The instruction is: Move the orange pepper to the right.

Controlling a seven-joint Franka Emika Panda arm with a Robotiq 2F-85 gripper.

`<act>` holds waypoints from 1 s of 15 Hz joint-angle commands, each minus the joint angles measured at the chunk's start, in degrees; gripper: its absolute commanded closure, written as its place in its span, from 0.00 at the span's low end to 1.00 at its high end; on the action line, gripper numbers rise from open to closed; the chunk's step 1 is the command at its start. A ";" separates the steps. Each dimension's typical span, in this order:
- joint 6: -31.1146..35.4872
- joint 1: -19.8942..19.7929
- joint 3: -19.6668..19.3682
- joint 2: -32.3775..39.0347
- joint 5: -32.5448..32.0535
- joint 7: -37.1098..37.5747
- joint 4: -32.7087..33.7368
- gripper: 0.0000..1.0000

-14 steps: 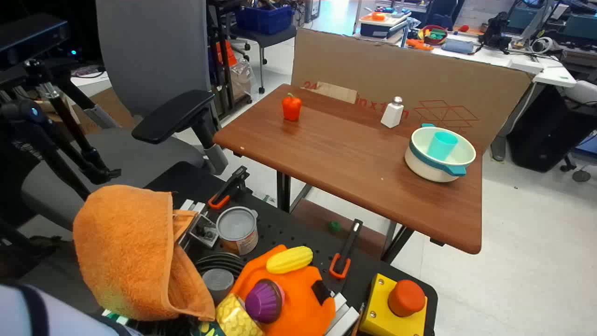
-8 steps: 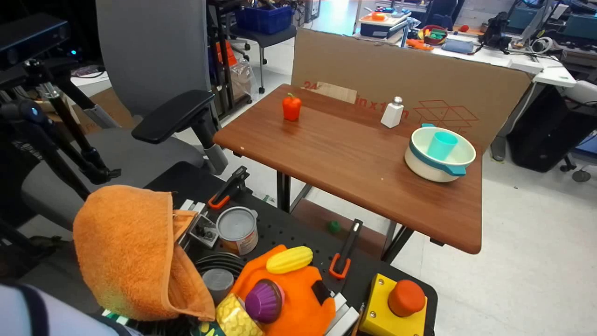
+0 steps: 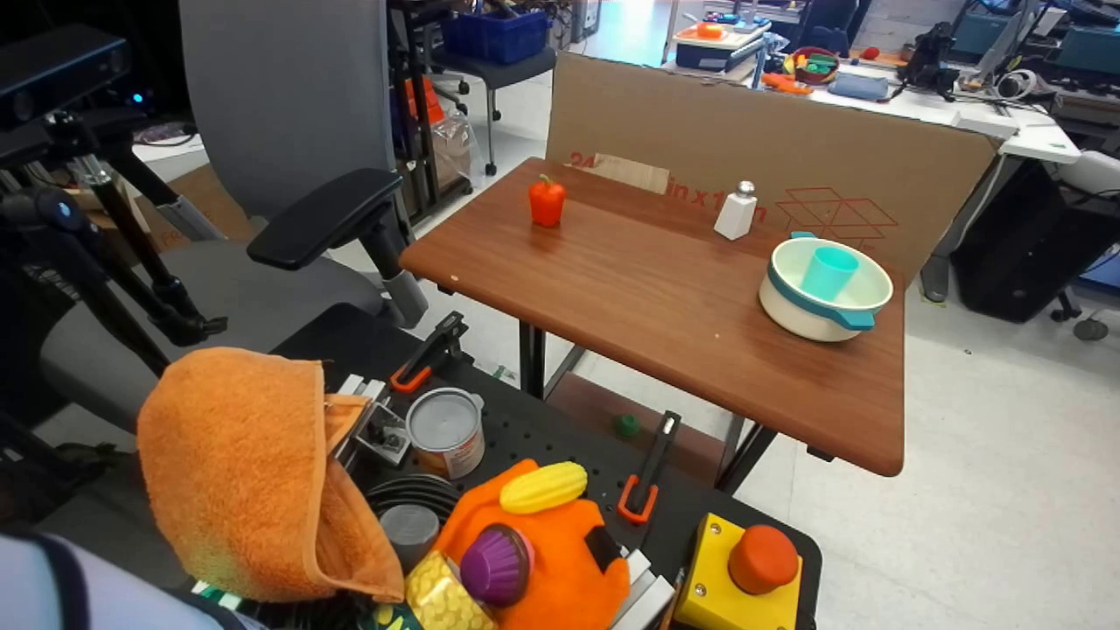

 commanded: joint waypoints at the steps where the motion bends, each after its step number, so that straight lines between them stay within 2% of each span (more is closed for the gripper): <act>1: 5.52 0.60 -1.37 9.30 -2.32 3.15 3.29 0.00; 6: 13.34 1.78 -3.48 21.53 -3.91 8.72 6.94 0.00; 10: 18.06 3.16 -5.21 30.33 -2.24 9.52 10.44 0.00; 15: 17.87 5.58 -7.47 40.44 -1.07 10.29 16.69 0.00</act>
